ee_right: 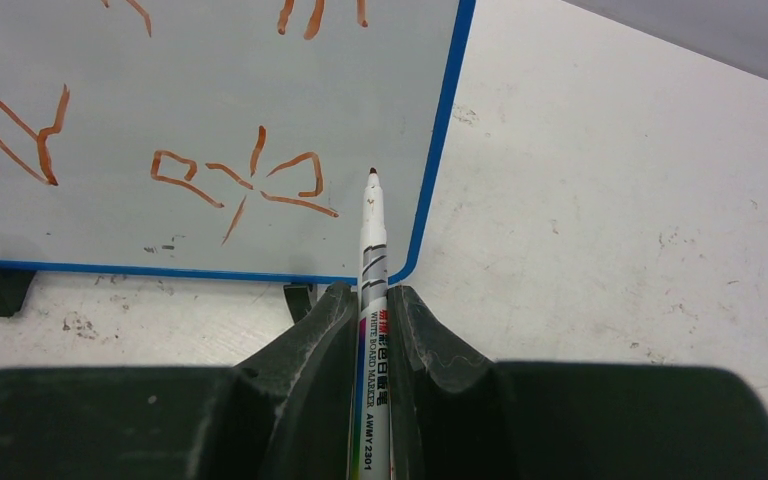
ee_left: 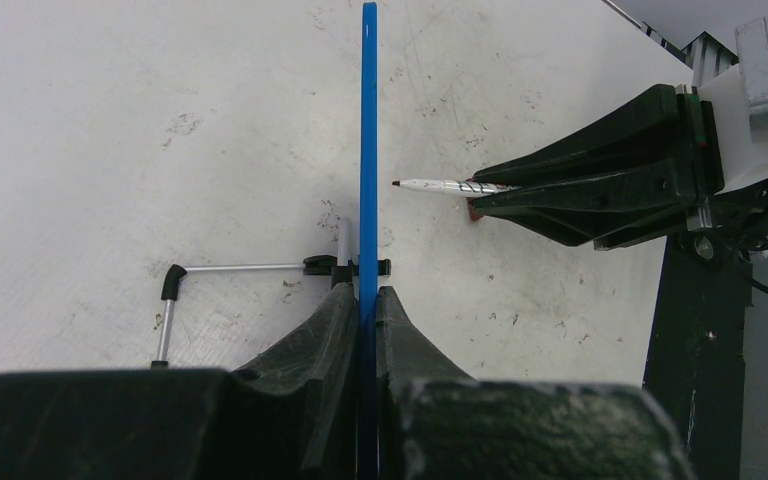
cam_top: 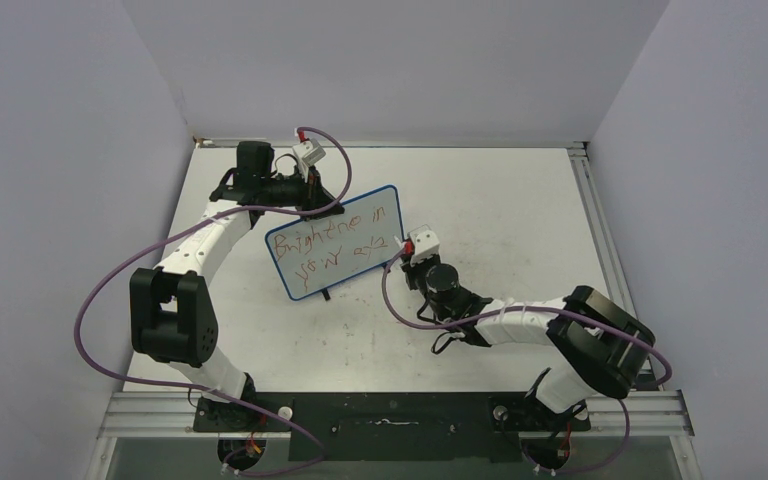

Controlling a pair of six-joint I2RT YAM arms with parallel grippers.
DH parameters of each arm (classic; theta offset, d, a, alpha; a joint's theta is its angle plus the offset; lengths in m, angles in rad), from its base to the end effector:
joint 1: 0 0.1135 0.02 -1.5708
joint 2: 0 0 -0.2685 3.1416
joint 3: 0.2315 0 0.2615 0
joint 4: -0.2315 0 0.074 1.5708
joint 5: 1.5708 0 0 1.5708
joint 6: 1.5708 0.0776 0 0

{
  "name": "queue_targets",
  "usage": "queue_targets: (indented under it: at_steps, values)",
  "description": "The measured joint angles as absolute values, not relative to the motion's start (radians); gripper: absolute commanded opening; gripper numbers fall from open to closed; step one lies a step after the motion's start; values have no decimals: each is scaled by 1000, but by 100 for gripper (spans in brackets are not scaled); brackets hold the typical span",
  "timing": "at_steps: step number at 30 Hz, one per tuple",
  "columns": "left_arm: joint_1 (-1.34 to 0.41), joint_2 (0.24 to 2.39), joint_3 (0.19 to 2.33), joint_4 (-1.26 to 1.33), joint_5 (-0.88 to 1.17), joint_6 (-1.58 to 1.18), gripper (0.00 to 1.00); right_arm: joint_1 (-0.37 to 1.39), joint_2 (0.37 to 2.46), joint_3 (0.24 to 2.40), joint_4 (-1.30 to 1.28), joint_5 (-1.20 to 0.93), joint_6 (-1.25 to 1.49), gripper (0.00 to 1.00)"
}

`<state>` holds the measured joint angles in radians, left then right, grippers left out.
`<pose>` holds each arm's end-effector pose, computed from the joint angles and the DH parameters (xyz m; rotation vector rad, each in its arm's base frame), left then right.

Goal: Write a sentence on the whiteboard

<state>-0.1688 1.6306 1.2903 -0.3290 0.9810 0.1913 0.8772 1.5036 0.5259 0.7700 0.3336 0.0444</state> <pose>0.3715 -0.1287 0.2804 0.8749 1.8928 -1.0671 0.2357 0.2438 0.1735 -0.4935 1.7120 0.3706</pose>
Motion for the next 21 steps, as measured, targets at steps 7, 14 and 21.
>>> queue_targets:
  at_steps: [7,14,21]
  values:
    - [-169,1631,1290,-329,981,191,0,868,1551,550,786,335,38,5]
    - [-168,1631,1290,-328,973,192,0,863,1592,572,801,338,33,5]
    - [-168,1631,1290,-329,949,192,0,865,1612,579,810,334,27,5]
